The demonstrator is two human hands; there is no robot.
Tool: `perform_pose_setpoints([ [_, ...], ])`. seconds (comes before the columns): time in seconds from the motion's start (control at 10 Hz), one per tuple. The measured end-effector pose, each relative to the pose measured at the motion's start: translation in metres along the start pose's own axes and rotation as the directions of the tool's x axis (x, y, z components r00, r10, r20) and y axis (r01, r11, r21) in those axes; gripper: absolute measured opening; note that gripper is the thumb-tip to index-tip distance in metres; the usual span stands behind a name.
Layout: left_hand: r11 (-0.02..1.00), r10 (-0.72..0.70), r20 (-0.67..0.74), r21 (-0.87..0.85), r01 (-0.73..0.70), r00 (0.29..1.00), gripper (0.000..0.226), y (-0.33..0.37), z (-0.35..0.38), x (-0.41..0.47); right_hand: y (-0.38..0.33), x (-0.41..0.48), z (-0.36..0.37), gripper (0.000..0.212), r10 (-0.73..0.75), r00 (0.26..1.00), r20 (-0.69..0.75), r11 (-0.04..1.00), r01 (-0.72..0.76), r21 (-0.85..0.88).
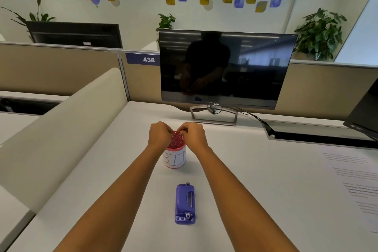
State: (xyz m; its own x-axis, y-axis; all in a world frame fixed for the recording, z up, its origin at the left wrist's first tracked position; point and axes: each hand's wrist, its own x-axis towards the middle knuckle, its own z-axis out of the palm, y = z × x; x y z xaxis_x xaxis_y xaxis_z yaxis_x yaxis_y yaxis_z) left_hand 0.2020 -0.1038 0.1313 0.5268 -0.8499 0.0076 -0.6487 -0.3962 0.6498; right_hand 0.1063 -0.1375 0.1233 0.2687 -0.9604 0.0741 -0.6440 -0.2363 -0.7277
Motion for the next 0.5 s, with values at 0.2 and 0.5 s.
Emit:
perform_pose_setpoints([
  [0.2, 0.998, 0.048, 0.004, 0.040, -0.049, 0.999, 0.028, -0.002, 0.002, 0.002, 0.001, 0.000, 0.006, 0.020, 0.021, 1.000, -0.022, 1.000, -0.021, -0.007],
  [0.5, 1.000, 0.016, -0.058, -0.002, -0.016, 0.998, 0.030, -0.006, 0.010, 0.000, 0.012, -0.008, 0.004, 0.026, 0.085, 0.992, -0.090, 0.995, -0.079, 0.065],
])
